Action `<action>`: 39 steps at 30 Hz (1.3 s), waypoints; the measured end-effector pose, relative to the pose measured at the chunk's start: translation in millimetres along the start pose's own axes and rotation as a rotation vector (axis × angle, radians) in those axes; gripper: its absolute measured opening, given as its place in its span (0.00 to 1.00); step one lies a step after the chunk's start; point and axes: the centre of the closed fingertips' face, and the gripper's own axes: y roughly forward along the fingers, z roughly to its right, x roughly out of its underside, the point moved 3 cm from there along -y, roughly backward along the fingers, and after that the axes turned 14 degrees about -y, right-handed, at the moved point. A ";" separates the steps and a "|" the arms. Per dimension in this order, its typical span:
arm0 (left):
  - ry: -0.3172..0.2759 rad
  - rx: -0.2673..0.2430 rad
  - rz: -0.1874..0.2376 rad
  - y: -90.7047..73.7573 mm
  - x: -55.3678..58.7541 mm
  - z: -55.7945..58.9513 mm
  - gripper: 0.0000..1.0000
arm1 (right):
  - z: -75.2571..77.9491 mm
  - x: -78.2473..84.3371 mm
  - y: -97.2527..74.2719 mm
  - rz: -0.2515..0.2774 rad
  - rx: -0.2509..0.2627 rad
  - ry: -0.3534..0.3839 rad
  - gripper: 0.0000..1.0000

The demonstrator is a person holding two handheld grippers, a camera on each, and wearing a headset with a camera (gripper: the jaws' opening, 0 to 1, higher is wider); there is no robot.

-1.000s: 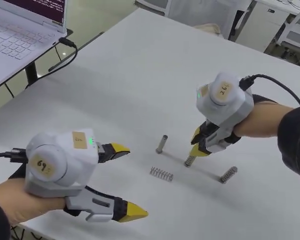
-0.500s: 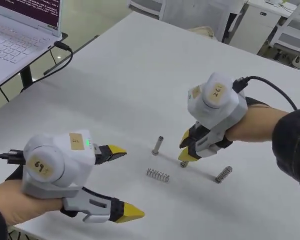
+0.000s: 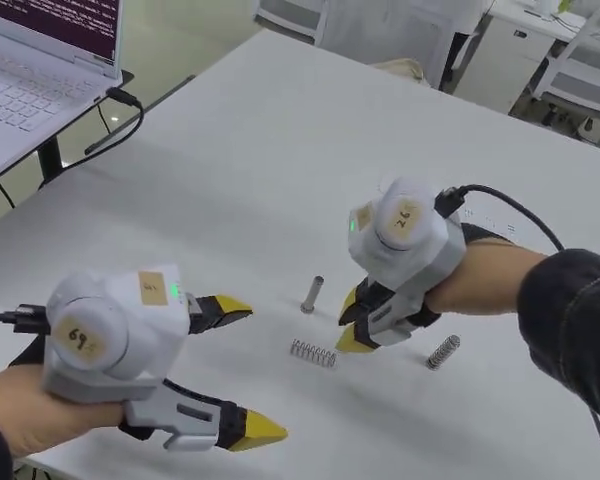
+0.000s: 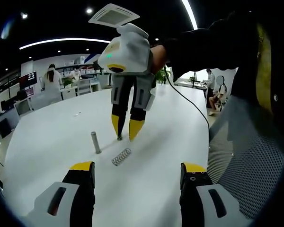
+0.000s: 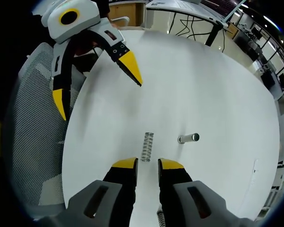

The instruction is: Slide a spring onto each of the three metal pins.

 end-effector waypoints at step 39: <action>-0.014 -0.004 -0.002 -3.0 4.1 -1.5 0.68 | -5.6 13.9 43.4 -0.068 -0.025 0.057 0.09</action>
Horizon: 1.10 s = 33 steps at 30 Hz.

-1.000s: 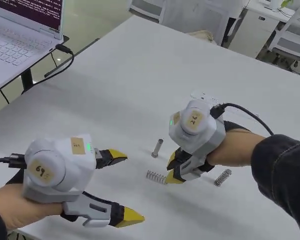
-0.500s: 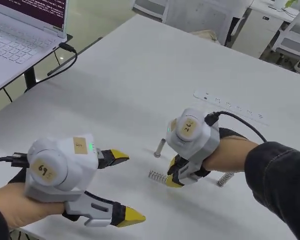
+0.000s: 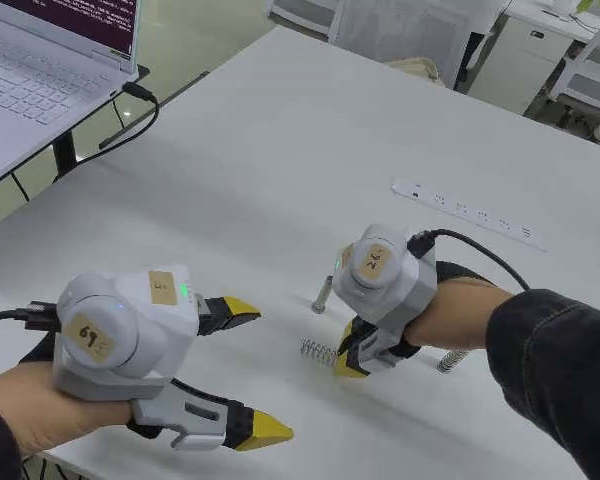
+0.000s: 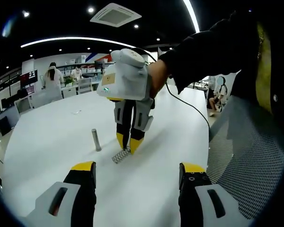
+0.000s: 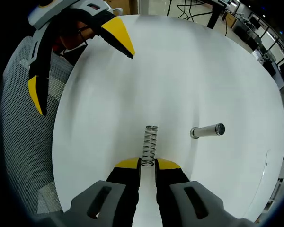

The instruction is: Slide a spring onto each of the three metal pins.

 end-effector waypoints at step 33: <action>0.025 0.001 -0.010 7.3 -7.3 3.2 0.55 | -30.6 -21.8 -54.0 0.058 0.005 -0.068 0.08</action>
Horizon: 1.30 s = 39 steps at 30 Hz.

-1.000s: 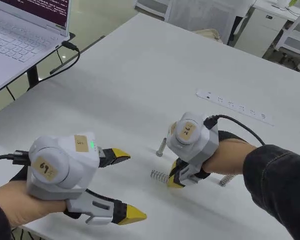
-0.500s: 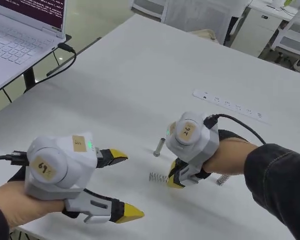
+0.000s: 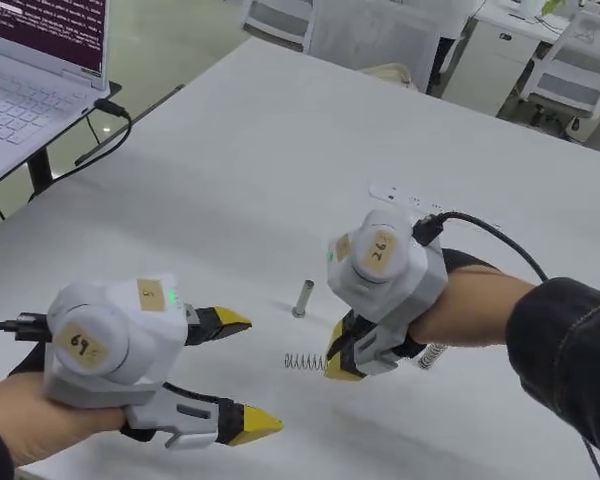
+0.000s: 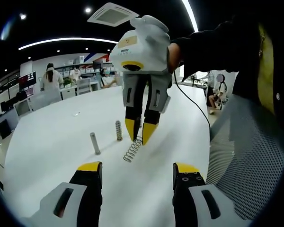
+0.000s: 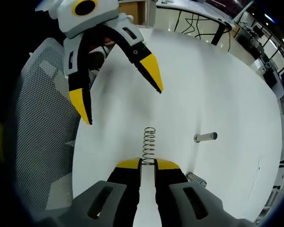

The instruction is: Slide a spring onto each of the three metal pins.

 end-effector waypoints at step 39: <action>0.171 0.051 0.002 9.6 -15.8 18.1 0.04 | -24.1 -27.9 -36.7 0.005 -0.017 -0.083 0.08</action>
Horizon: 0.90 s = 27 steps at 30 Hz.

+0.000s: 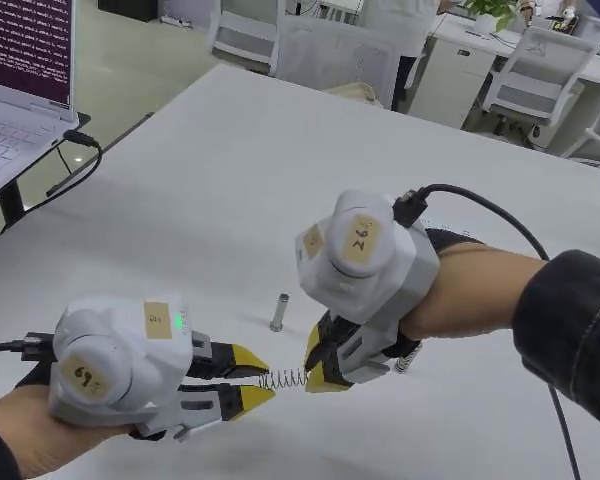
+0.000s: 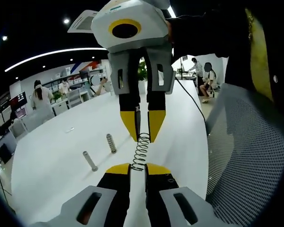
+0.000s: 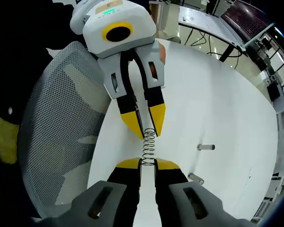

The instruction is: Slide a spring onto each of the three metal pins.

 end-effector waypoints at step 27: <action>-0.056 -0.030 0.027 -3.1 -1.7 -7.0 0.02 | 12.4 -27.7 -19.8 0.167 0.074 0.015 0.08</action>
